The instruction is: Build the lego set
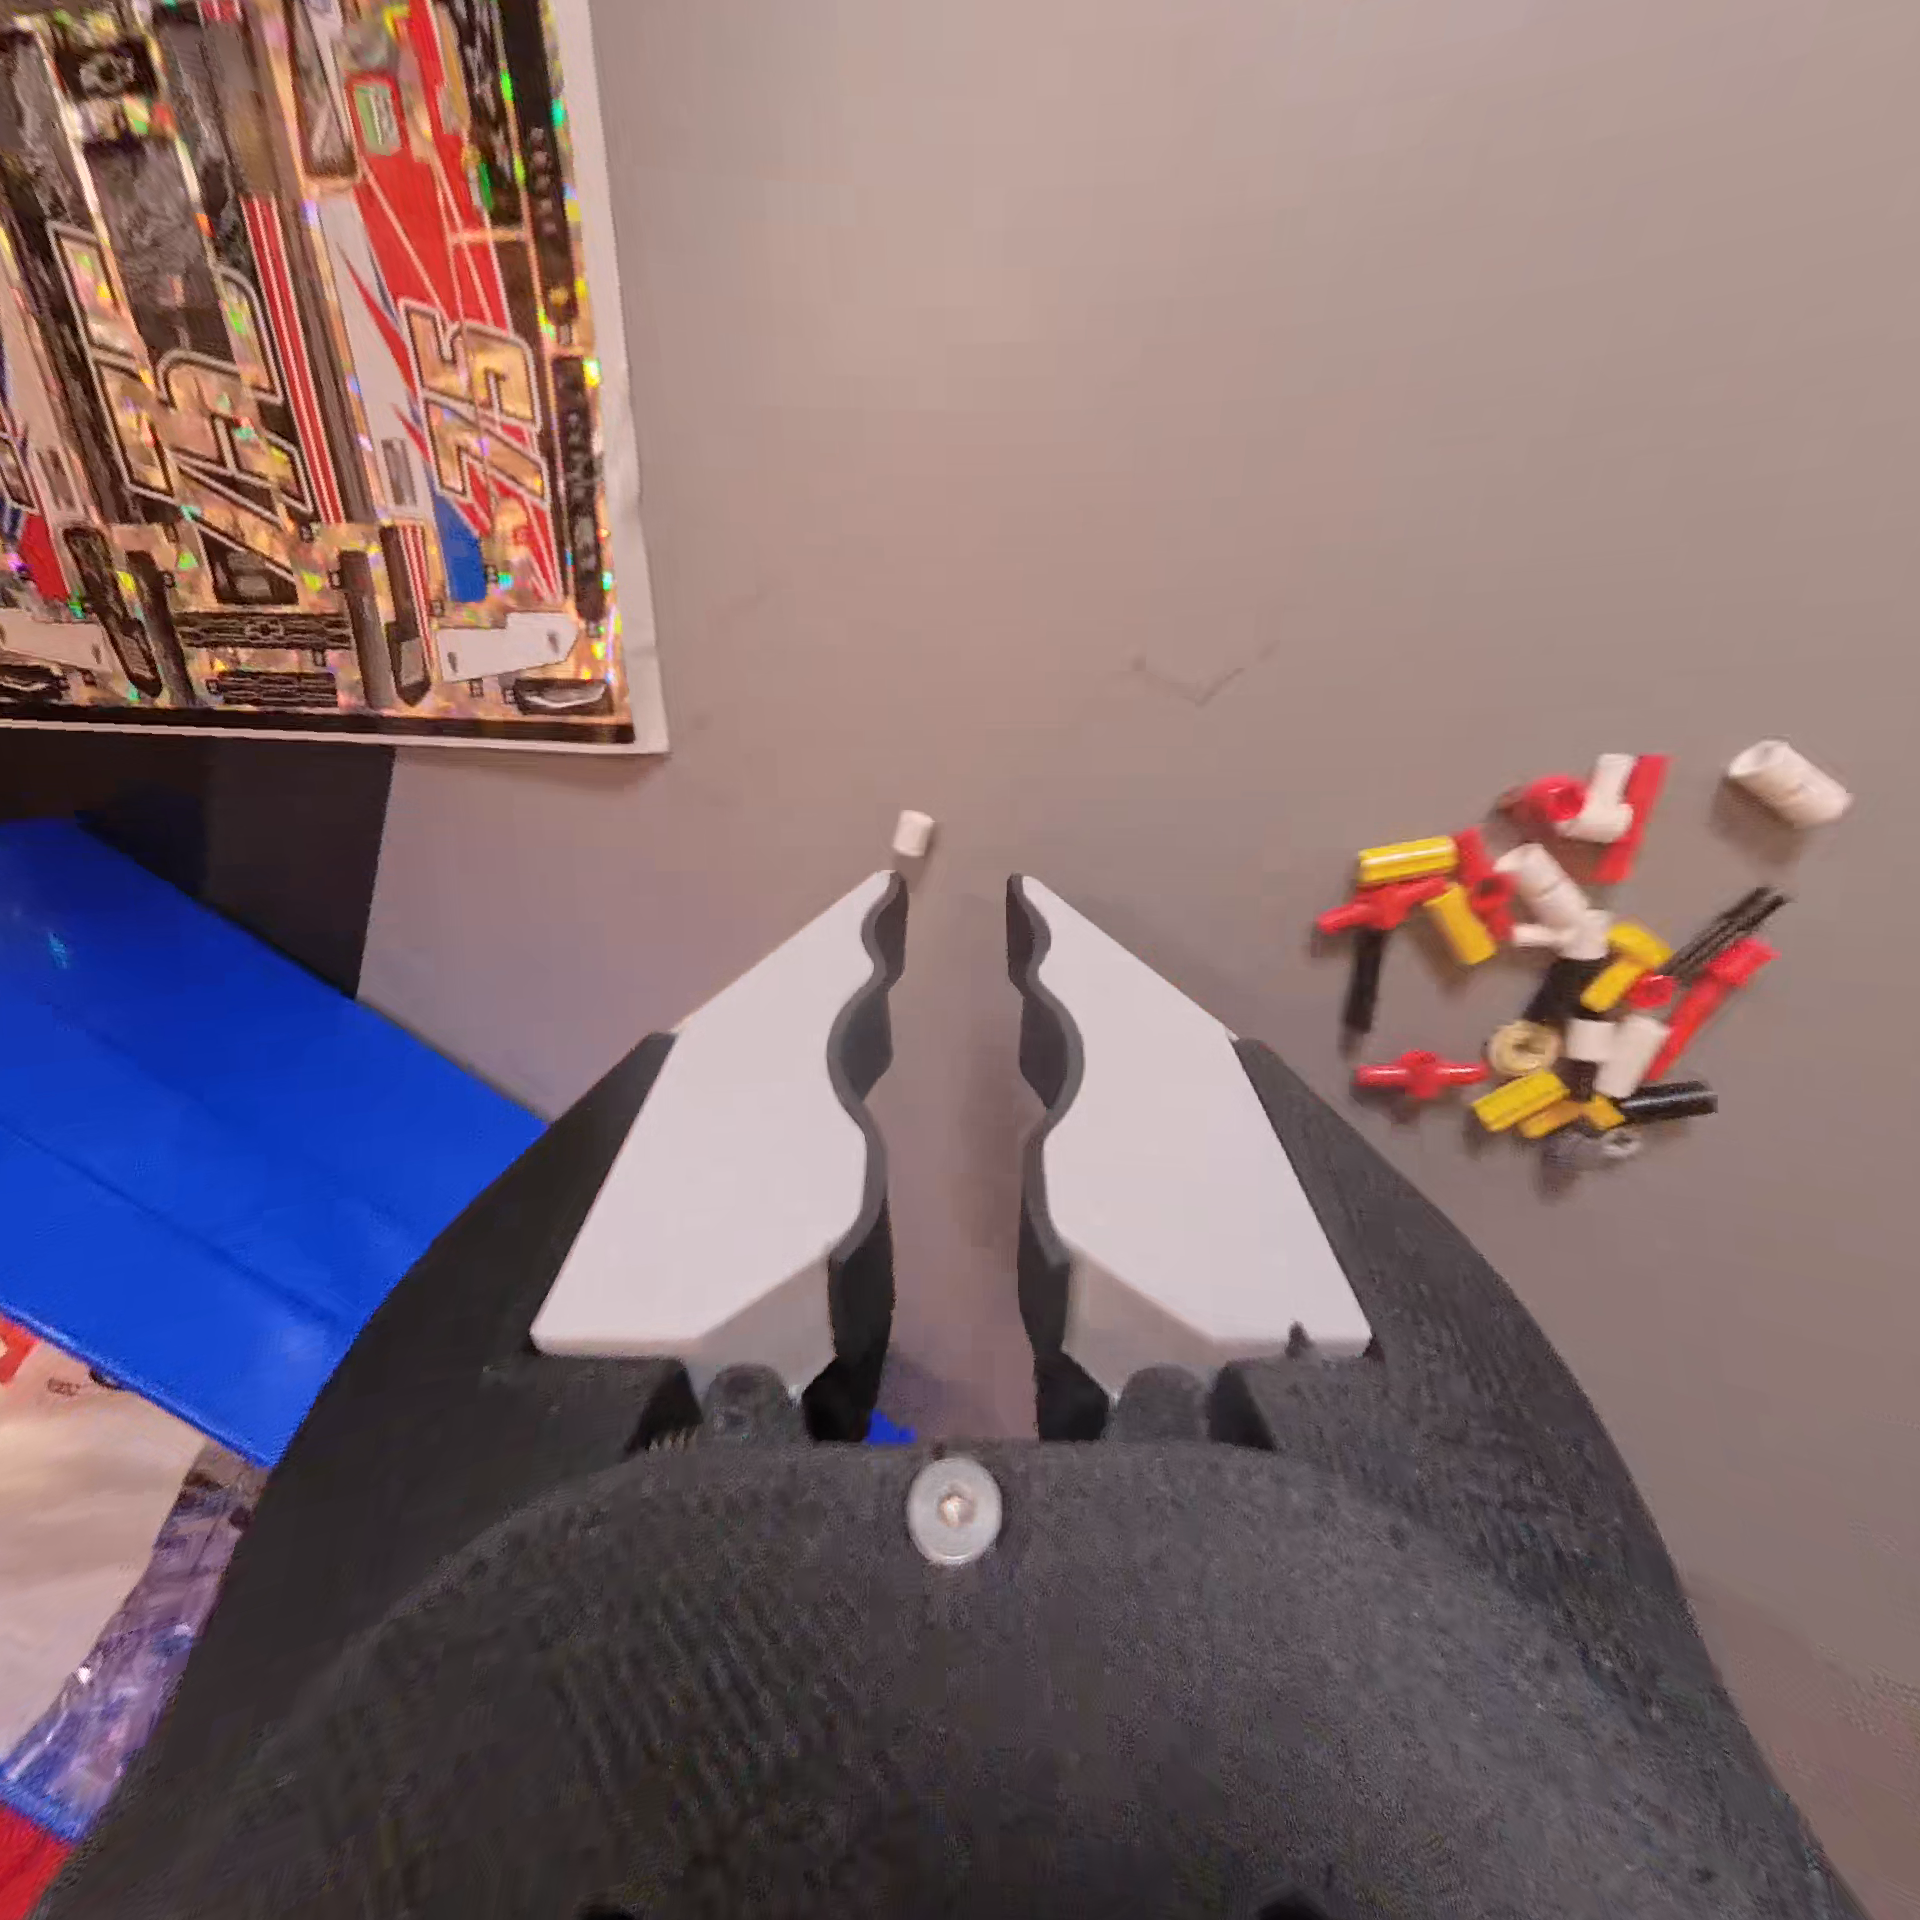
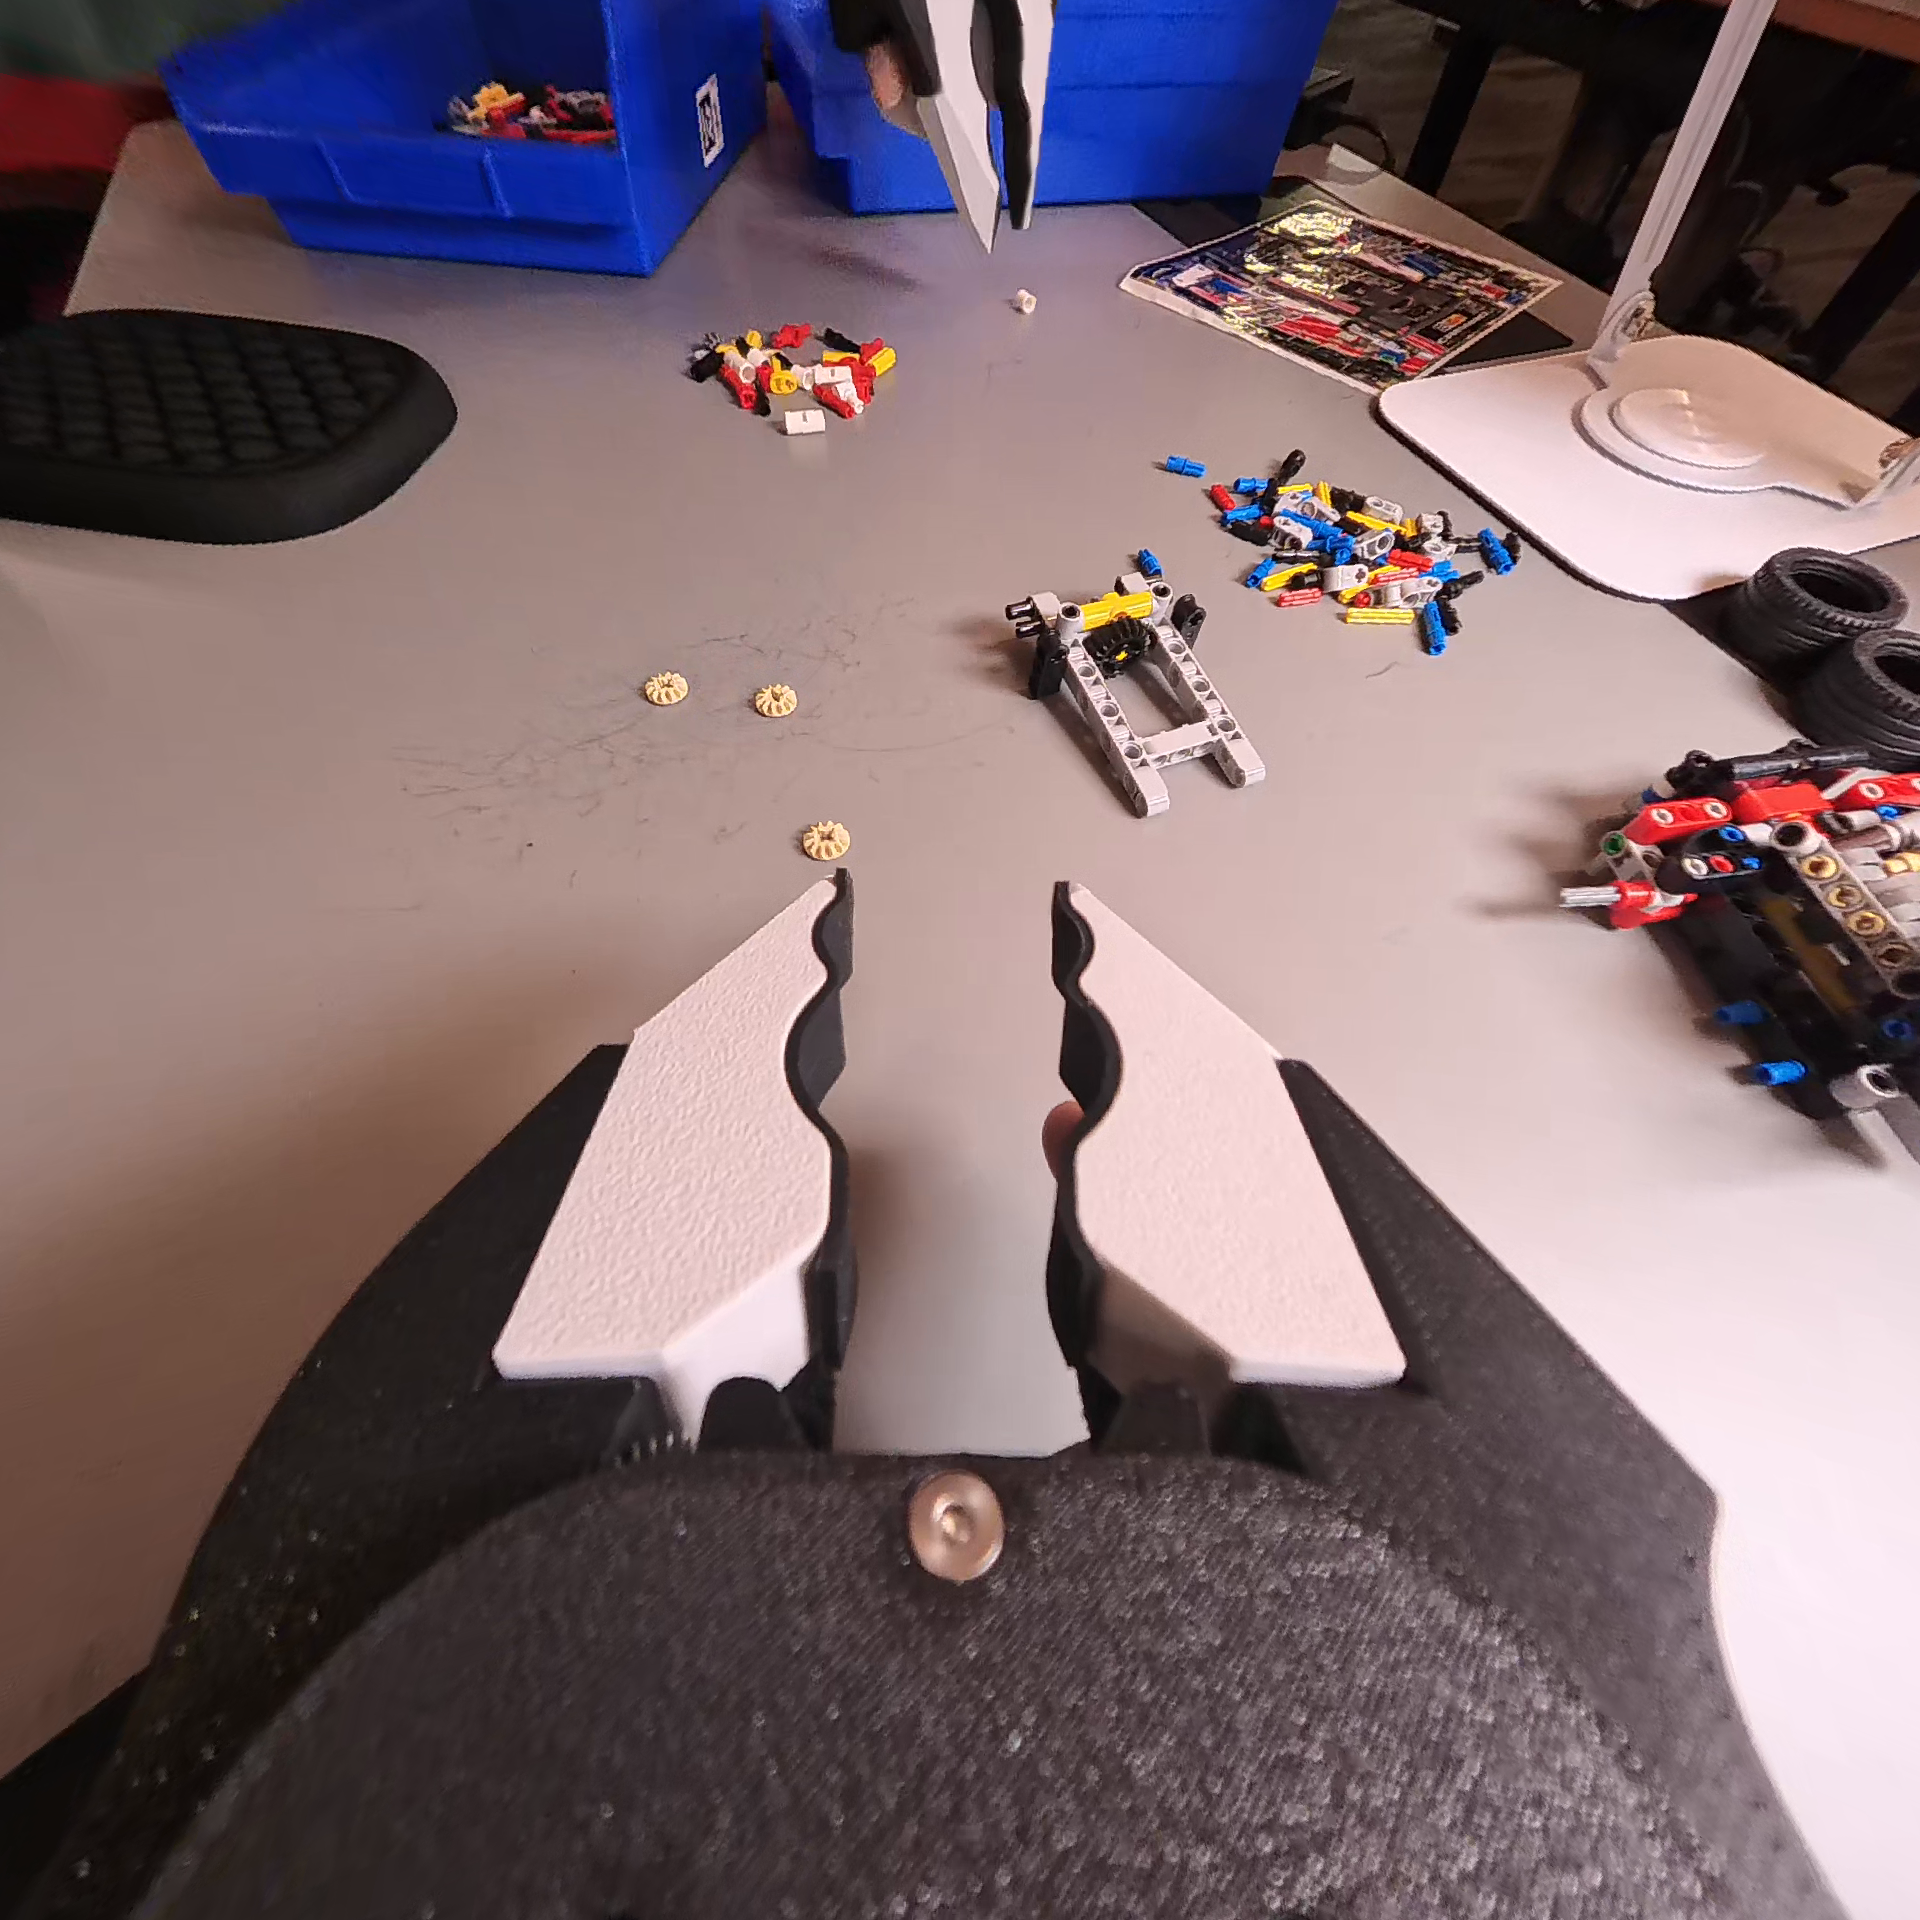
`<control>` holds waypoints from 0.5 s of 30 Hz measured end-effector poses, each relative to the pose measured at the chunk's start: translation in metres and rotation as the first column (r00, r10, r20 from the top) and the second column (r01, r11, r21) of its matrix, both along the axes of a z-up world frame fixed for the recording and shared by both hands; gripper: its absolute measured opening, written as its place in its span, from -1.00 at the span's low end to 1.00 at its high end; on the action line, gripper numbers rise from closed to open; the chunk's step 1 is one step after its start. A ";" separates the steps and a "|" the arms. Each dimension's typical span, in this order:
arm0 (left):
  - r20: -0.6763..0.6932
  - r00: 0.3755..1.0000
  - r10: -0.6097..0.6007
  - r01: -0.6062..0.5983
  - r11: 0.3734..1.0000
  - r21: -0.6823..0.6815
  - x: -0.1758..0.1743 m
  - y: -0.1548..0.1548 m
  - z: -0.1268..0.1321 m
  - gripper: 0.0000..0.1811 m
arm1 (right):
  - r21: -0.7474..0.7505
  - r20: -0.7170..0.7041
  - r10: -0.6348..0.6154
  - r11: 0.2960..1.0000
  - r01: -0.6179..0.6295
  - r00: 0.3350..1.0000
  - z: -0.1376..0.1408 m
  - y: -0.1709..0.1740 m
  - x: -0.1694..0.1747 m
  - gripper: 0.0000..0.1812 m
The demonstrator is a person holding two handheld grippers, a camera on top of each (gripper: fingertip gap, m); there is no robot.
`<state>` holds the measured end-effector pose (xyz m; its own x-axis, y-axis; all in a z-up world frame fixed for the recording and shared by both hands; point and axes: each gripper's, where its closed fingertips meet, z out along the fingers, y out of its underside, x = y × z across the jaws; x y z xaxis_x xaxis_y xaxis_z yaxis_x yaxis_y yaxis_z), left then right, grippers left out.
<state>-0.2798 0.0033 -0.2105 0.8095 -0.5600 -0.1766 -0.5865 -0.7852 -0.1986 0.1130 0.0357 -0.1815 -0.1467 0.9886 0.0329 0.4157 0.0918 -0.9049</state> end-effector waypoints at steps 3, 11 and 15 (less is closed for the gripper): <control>0.042 0.999 -0.024 0.024 1.000 -0.004 -0.010 0.007 -0.009 -0.80 | -0.011 -0.007 -0.009 1.000 0.009 1.000 0.001 0.002 0.000 -0.59; 0.042 0.998 -0.038 0.040 0.998 -0.040 -0.018 0.021 -0.027 -0.88 | -0.024 0.001 -0.019 1.000 0.019 1.000 -0.002 0.005 0.001 -0.59; 0.071 0.997 -0.032 0.034 0.999 -0.036 -0.014 0.022 -0.028 -0.94 | -0.022 0.006 -0.019 1.000 0.019 1.000 -0.004 0.005 0.001 -0.59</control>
